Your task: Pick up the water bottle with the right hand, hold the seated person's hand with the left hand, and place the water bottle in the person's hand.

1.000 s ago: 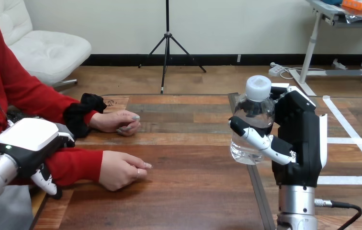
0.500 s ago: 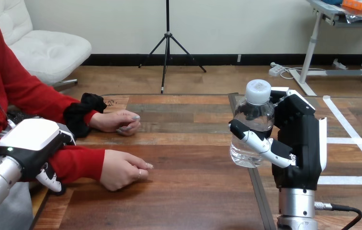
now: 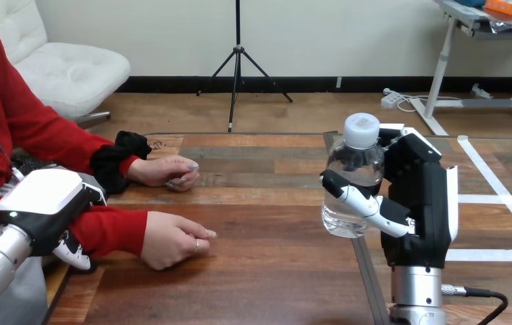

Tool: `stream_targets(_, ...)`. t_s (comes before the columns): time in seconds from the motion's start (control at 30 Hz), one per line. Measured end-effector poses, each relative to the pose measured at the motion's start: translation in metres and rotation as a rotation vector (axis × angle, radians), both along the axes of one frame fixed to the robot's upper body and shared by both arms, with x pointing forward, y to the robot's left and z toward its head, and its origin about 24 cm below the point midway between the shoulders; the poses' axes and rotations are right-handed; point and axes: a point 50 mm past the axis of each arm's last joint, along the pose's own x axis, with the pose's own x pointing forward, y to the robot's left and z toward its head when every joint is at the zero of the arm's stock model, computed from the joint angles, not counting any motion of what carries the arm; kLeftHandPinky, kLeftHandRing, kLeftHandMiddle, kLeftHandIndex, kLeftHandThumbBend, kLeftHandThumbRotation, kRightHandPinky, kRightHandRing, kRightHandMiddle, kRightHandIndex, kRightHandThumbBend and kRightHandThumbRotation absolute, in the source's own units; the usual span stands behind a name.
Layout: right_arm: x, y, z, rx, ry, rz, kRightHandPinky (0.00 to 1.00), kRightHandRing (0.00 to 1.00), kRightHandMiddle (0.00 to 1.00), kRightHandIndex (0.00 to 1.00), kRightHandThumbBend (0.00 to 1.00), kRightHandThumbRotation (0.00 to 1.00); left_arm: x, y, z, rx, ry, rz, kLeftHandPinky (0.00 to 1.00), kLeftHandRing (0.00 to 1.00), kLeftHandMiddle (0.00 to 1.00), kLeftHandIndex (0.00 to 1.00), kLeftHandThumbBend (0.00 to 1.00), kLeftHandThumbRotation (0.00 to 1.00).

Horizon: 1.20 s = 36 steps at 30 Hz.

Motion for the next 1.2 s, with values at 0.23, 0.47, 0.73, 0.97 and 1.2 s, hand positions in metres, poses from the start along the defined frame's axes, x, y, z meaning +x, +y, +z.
stream_targets(0.23,0.0004,0.0022,-0.0006,-0.001,0.007,0.019,0.39,0.45,0.49,0.47,0.76,0.0,-0.0017,-0.0007,-0.001,-0.038,-0.007,0.006,0.43,0.48,0.53,0.55,0.82,0.0)
stream_targets(0.47,0.0005,0.0039,-0.0005,-0.003,0.006,0.032,0.4,0.45,0.49,0.46,0.77,0.0,-0.003,-0.0014,-0.0015,-0.069,-0.014,0.01,0.42,0.47,0.52,0.54,0.81,0.0)
stream_targets(0.73,0.0005,0.0057,-0.0004,-0.004,0.005,0.04,0.39,0.44,0.48,0.46,0.78,0.0,-0.0047,-0.0025,-0.0025,-0.101,-0.021,0.009,0.4,0.45,0.51,0.53,0.81,0.0)
stream_targets(0.97,0.0006,0.0075,-0.0003,-0.007,0.006,0.046,0.39,0.44,0.48,0.45,0.78,0.0,-0.0055,-0.0032,-0.0031,-0.112,-0.022,0.006,0.39,0.44,0.5,0.52,0.8,0.0)
stream_targets(1.2,0.0017,0.0098,-0.0015,-0.011,0.025,0.049,0.39,0.44,0.48,0.45,0.79,0.0,-0.0064,-0.0039,-0.0034,-0.14,-0.031,0.012,0.37,0.42,0.49,0.51,0.79,0.0)
